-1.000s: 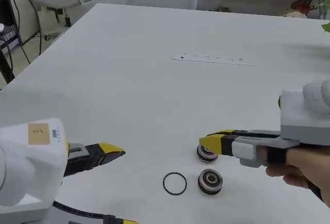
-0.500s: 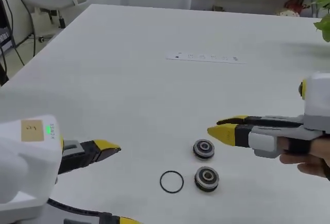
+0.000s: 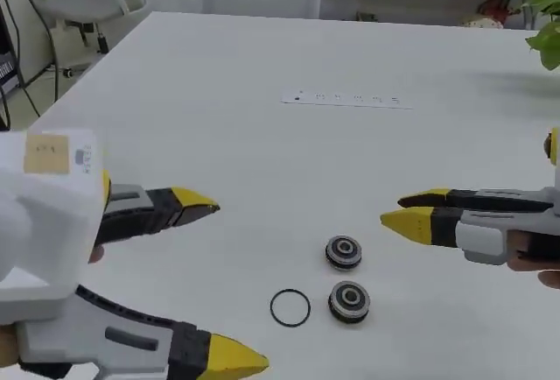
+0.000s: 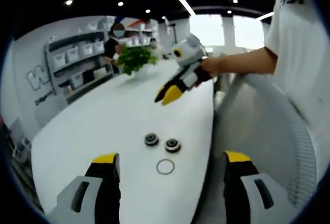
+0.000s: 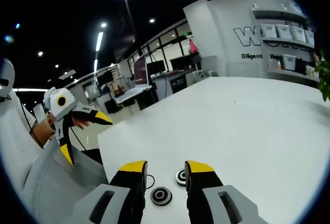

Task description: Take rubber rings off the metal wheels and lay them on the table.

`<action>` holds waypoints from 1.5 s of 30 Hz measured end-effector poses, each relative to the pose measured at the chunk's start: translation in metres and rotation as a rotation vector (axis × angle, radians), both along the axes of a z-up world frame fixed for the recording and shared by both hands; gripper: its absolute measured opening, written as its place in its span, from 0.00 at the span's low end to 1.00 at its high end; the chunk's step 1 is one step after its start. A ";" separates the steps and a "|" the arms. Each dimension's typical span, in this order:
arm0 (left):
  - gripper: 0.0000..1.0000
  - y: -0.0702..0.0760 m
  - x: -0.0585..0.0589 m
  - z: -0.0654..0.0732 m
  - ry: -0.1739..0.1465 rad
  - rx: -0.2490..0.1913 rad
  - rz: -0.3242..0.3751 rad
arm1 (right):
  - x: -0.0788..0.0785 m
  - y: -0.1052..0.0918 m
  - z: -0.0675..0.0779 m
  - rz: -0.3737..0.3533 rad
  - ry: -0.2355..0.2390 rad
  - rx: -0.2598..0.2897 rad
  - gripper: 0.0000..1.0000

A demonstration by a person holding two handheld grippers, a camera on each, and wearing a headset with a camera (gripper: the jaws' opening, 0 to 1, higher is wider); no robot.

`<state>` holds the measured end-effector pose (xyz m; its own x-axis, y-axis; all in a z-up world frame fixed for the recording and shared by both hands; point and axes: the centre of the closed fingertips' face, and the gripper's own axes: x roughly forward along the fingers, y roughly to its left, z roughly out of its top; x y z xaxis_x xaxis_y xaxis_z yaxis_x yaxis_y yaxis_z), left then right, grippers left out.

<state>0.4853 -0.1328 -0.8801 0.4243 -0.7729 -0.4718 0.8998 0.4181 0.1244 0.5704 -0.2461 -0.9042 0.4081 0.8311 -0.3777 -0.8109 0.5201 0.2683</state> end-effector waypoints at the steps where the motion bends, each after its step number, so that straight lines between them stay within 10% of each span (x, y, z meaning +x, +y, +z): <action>1: 0.84 -0.002 0.000 0.005 -0.007 -0.006 -0.009 | 0.000 0.000 0.000 -0.001 0.002 -0.002 0.28; 13: 0.80 -0.041 0.037 0.059 -0.135 -0.015 -0.117 | -0.006 0.000 -0.027 0.050 -0.013 -0.144 0.27; 17: 0.79 -0.062 0.049 0.076 -0.158 -0.080 -0.160 | -0.009 0.001 -0.035 0.073 -0.008 -0.172 0.27; 26: 0.75 -0.100 0.072 0.077 -0.202 -0.173 -0.249 | -0.017 0.004 -0.049 0.120 0.009 -0.220 0.26; 36: 0.61 -0.118 0.095 0.043 -0.161 -0.259 -0.193 | -0.025 0.006 -0.066 0.176 0.023 -0.275 0.25; 45: 0.54 -0.104 0.086 -0.031 -0.035 -0.158 -0.183 | -0.029 0.009 -0.083 0.203 0.066 -0.301 0.26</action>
<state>0.5715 -0.2366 -0.9106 0.2847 -0.9014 -0.3262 0.9586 0.2656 0.1027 0.5410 -0.2369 -0.9870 0.2130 0.7403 -0.6376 -0.8915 0.4143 0.1832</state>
